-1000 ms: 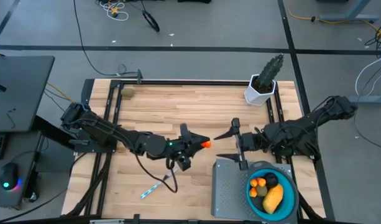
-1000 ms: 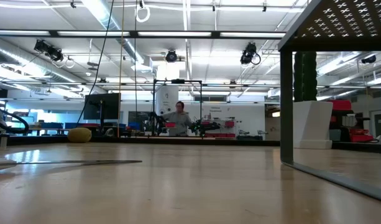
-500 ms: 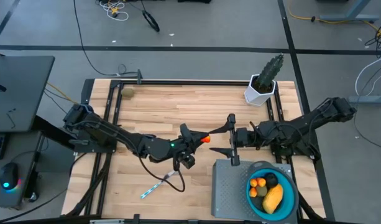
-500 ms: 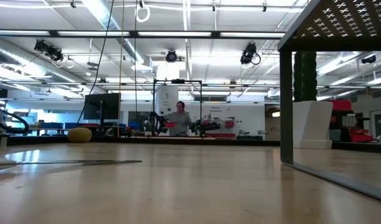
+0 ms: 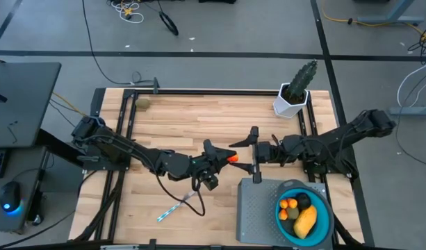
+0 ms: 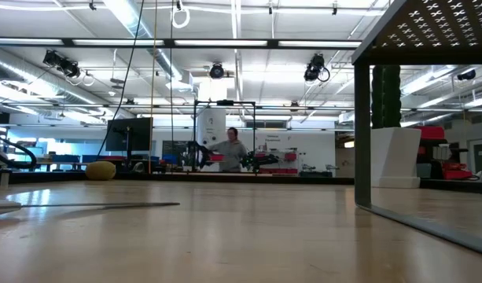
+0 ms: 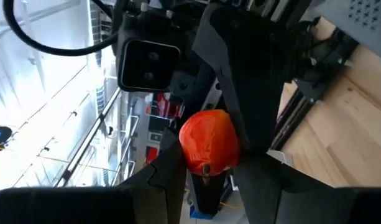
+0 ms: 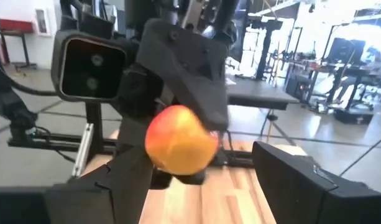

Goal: Pick & Place Fruit
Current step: Put the yellow pear into the blue strainer bowl on the shelf

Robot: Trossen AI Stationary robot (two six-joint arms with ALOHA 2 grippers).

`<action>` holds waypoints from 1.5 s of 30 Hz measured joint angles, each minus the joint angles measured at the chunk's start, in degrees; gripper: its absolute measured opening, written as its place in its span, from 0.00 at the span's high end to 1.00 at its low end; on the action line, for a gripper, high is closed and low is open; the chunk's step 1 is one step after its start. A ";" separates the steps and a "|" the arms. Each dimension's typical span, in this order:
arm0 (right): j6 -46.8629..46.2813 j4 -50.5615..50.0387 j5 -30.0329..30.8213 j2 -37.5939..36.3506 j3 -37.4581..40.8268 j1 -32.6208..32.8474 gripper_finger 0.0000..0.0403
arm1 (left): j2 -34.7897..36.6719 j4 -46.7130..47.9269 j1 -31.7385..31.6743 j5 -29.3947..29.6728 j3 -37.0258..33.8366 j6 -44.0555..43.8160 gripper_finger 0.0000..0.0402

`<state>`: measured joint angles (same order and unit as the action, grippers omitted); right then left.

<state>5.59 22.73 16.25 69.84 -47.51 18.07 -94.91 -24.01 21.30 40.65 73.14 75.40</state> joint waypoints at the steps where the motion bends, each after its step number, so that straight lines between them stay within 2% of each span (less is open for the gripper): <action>1: -0.41 0.23 -0.13 0.54 -0.02 -0.15 0.30 | 0.00 0.06 0.00 -0.02 0.00 0.00 0.68; 10: -0.29 1.94 0.02 2.36 -0.02 -0.59 0.30 | 0.02 0.65 0.00 0.71 -0.02 -0.13 0.68; 18: 0.39 1.60 0.22 1.40 -0.02 -0.59 0.30 | 0.02 3.13 0.07 6.13 -0.02 -0.14 0.68; 26: 0.28 1.18 0.17 1.25 -0.02 -0.57 0.31 | 0.02 3.12 0.07 5.03 -0.02 0.05 0.68; 30: 0.28 1.08 0.15 1.23 -0.02 -0.57 0.37 | 0.02 3.15 0.07 5.00 -0.02 -0.09 0.68; 39: 0.48 0.21 0.10 1.18 -0.02 -0.57 0.60 | 0.06 4.07 -0.02 5.16 -0.02 -1.16 0.68; 45: 0.76 -0.34 0.00 1.14 -0.02 -0.53 0.66 | 0.07 4.26 -0.02 4.88 -0.02 -1.37 0.68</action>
<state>6.35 22.39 16.25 70.98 -47.53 17.54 -94.85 -19.75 21.28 45.53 73.12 74.02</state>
